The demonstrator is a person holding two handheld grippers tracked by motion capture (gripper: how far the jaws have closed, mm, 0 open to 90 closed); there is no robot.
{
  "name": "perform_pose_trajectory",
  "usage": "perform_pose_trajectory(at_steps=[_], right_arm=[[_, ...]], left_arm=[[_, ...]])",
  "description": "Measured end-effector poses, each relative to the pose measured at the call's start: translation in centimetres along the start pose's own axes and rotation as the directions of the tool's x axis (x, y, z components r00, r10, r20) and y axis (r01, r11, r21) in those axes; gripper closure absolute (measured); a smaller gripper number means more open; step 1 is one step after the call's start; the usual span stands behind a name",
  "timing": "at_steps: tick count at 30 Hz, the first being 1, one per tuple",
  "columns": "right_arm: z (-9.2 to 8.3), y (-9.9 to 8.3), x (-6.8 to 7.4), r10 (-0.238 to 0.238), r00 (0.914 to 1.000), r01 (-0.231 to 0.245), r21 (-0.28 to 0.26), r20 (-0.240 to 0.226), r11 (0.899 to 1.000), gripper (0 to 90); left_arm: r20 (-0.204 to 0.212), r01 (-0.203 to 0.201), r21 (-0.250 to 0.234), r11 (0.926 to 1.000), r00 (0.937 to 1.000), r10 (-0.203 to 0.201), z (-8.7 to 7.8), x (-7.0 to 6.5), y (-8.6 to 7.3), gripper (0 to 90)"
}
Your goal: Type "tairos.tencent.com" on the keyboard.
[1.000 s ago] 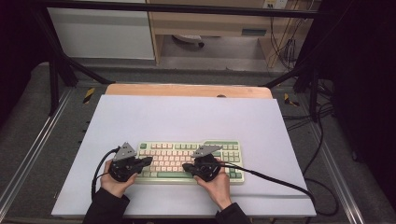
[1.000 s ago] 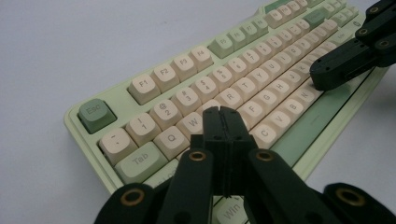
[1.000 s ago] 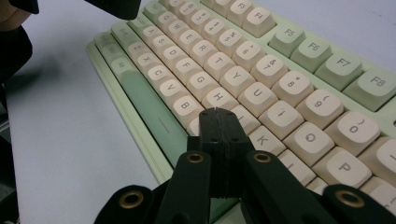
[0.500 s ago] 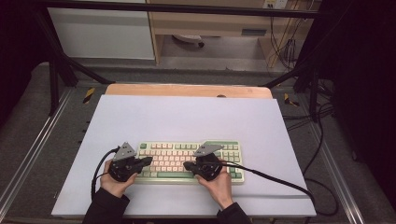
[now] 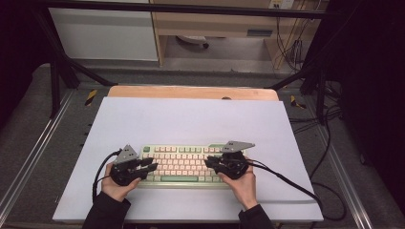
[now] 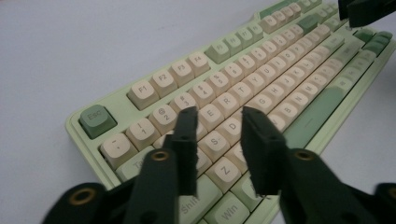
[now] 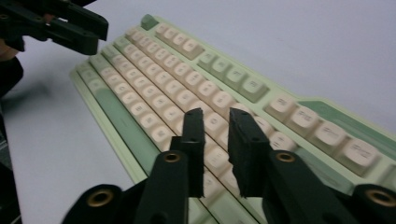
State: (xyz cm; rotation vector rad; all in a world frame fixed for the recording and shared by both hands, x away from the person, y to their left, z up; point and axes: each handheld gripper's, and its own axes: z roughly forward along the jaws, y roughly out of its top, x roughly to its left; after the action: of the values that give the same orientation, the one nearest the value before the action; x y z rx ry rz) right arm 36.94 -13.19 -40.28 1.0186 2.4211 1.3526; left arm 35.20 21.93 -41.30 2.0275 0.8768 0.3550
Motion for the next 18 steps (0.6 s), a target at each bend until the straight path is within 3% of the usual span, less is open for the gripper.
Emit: perform_pose_trajectory(at_steps=[5,12,15,18], right_arm=[[-1.9,-0.8,-1.6,0.02,0.9995,-0.019,-0.024,0.024,1.0,51.4],[-4.4,-2.6,-3.6,0.037,0.994,-0.032,-0.053,0.102,0.998,21.6],[-5.3,-3.5,-4.5,0.041,0.9902,-0.035,-0.05,0.134,0.998,13.6],[-6.0,-4.4,-5.2,0.062,0.9899,-0.056,-0.051,0.128,0.997,8.8]], left_arm=[[0.0,-0.016,0.016,0.9997,0.9999,0.016,-0.1,0.2,-0.2,45.4],[-0.026,-0.018,0.021,0.9996,0.9995,0.018,-1.3,1.0,-1.2,28.5],[-0.029,-0.012,0.028,0.9995,0.9995,0.013,-1.7,1.4,-1.6,22.2],[-0.031,-0.004,0.031,0.9995,0.9995,0.005,-1.9,1.8,-2.0,17.9]])
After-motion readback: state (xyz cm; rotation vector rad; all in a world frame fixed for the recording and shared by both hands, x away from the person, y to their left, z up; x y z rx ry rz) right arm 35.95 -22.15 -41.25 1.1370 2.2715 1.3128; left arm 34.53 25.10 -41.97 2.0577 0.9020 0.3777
